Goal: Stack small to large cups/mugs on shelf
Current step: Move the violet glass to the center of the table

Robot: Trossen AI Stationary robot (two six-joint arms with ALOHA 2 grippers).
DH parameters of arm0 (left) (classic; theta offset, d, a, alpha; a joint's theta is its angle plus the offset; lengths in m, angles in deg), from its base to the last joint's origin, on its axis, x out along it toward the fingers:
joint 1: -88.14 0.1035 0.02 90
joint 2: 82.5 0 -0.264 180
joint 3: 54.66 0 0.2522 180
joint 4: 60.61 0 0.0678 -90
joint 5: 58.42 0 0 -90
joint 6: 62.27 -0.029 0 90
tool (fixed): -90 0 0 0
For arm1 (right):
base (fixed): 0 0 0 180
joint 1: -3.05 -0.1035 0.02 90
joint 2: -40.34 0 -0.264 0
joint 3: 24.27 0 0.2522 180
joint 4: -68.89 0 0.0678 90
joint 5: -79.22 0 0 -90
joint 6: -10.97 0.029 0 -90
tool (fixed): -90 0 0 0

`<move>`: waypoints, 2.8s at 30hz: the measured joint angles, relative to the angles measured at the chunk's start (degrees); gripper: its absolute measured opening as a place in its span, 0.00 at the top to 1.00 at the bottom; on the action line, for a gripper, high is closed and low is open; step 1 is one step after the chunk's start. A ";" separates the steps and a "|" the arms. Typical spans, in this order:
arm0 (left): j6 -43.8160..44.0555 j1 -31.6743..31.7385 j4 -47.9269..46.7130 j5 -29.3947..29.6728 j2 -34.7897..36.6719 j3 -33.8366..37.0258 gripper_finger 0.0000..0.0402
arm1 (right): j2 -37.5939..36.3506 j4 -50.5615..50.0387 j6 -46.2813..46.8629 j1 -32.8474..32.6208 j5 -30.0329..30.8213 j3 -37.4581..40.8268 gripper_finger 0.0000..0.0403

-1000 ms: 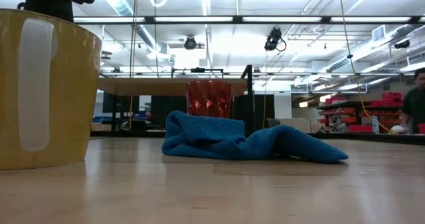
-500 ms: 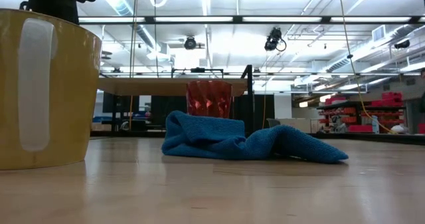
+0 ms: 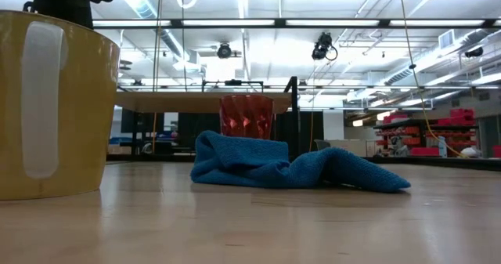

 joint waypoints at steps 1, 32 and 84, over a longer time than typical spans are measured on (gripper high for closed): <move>0.00 0.00 0.00 0.00 0.00 0.00 0.88 | 0.03 0.01 -0.36 0.23 0.01 0.00 0.71; -0.11 0.00 0.02 -0.02 0.02 0.00 0.87 | 3.52 4.55 -5.92 2.72 -2.32 5.59 0.71; 10.98 -3.68 -8.17 -5.20 0.01 0.00 0.95 | 4.98 22.92 -58.95 44.83 0.74 -27.09 0.99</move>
